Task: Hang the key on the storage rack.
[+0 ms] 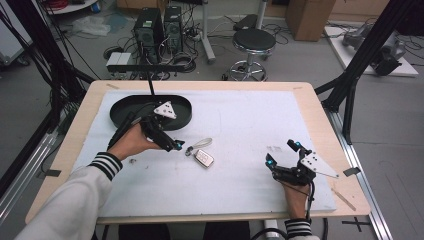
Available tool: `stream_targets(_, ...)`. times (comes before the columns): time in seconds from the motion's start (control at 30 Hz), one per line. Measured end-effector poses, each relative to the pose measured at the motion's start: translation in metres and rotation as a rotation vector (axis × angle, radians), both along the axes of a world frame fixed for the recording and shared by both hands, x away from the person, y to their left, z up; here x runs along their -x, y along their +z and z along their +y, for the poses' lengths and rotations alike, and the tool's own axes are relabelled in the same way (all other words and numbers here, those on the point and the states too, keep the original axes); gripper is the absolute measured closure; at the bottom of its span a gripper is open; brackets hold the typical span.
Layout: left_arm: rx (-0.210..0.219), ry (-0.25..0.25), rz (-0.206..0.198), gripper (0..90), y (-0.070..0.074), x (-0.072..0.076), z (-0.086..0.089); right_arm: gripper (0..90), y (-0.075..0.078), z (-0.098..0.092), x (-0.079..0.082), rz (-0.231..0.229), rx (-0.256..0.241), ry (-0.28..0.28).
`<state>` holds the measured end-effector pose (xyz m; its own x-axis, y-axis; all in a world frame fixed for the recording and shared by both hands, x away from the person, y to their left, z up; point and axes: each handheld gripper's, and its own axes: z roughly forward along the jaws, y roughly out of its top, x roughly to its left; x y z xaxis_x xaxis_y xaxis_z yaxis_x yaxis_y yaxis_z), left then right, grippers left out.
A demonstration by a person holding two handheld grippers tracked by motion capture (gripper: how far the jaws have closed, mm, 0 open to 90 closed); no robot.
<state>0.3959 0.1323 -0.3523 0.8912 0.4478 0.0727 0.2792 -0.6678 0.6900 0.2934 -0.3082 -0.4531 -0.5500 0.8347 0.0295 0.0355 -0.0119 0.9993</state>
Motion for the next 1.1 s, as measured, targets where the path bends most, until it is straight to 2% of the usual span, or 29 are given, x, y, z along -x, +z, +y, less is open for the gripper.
stream_targets(0.33, -0.065, -0.016, 0.041, 19.3, -0.011, -0.011, -0.027, 2.9, 0.000, 0.000, 0.000, 0.003, -0.003, 0.001)
stream_targets(0.43, -0.104, -0.019, 0.060, 21.0, -0.018, -0.013, -0.034, 2.9, 0.000, 0.000, 0.000, 0.000, -0.001, 0.000)
stream_targets(0.57, -0.151, -0.011, 0.077, 25.4, -0.025, -0.016, -0.042, 2.9, 0.000, 0.000, 0.000, 0.000, -0.003, 0.002)
stream_targets(0.77, -0.190, 0.020, 0.112, 31.7, -0.028, -0.020, -0.049, 2.9, 0.000, 0.000, 0.000, 0.000, -0.004, 0.002)
stream_targets(0.87, -0.211, 0.020, 0.121, 33.8, -0.029, -0.022, -0.052, 2.9, 0.000, 0.000, 0.001, 0.004, -0.004, 0.002)
stream_targets(1.07, -0.303, 0.014, 0.133, 38.8, -0.032, -0.023, -0.066, 2.9, 0.000, 0.000, 0.000, 0.000, -0.004, 0.001)
stream_targets(1.1, -0.311, 0.013, 0.136, 41.8, -0.033, -0.023, -0.068, 2.9, 0.000, 0.000, 0.000, 0.000, -0.003, 0.001)
